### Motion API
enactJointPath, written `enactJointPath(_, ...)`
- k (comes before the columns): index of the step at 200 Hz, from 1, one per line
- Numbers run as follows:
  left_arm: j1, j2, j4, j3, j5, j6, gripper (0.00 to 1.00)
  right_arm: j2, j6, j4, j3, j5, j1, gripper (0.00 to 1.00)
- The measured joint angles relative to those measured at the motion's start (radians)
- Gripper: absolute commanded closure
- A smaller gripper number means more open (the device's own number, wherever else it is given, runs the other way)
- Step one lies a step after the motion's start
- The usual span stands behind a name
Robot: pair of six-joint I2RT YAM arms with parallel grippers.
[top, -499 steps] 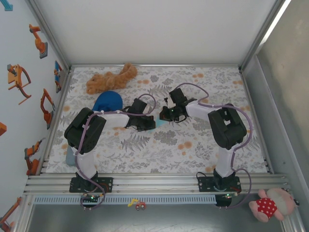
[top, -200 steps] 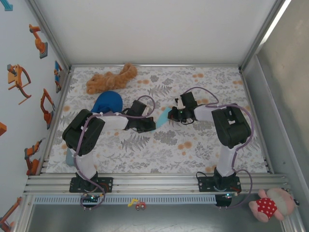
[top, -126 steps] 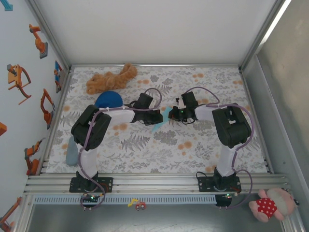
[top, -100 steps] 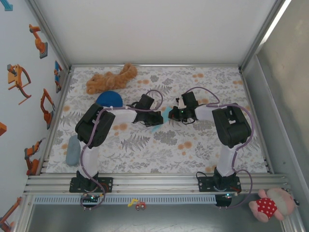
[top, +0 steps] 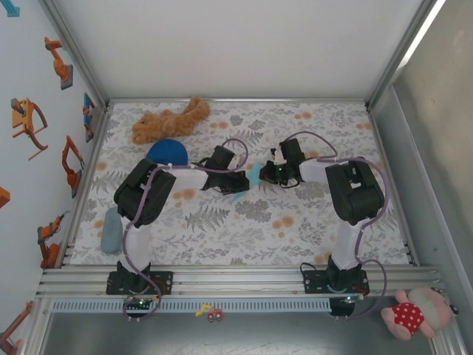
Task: Fold a paper plane with a square sheet of paper (pick it up from the middle)
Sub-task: Fold the wing for the fifth time at the center of the table.
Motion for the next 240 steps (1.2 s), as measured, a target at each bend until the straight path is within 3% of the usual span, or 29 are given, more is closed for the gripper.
enactJointPath(60, 0.006, -0.009, 0.020, -0.023, 0.014, -0.003, 0.96, 0.019, -0.001, 0.000, 0.032, 0.035, -0.122, 1.00)
enactJointPath(117, 0.007, -0.009, 0.011, -0.019, 0.021, -0.003, 0.96, -0.029, -0.017, -0.061, 0.051, 0.085, -0.178, 1.00)
enactJointPath(165, 0.007, -0.009, 0.004, -0.016, 0.021, -0.003, 0.96, -0.133, -0.019, -0.075, 0.051, 0.055, -0.092, 1.00)
enactJointPath(202, 0.007, -0.010, 0.003, -0.015, 0.022, -0.004, 0.94, -0.077, -0.003, -0.074, 0.051, 0.002, 0.037, 1.00)
enactJointPath(240, 0.007, -0.018, -0.019, -0.015, 0.022, -0.004, 0.93, 0.016, 0.014, -0.060, 0.051, -0.026, 0.048, 1.00)
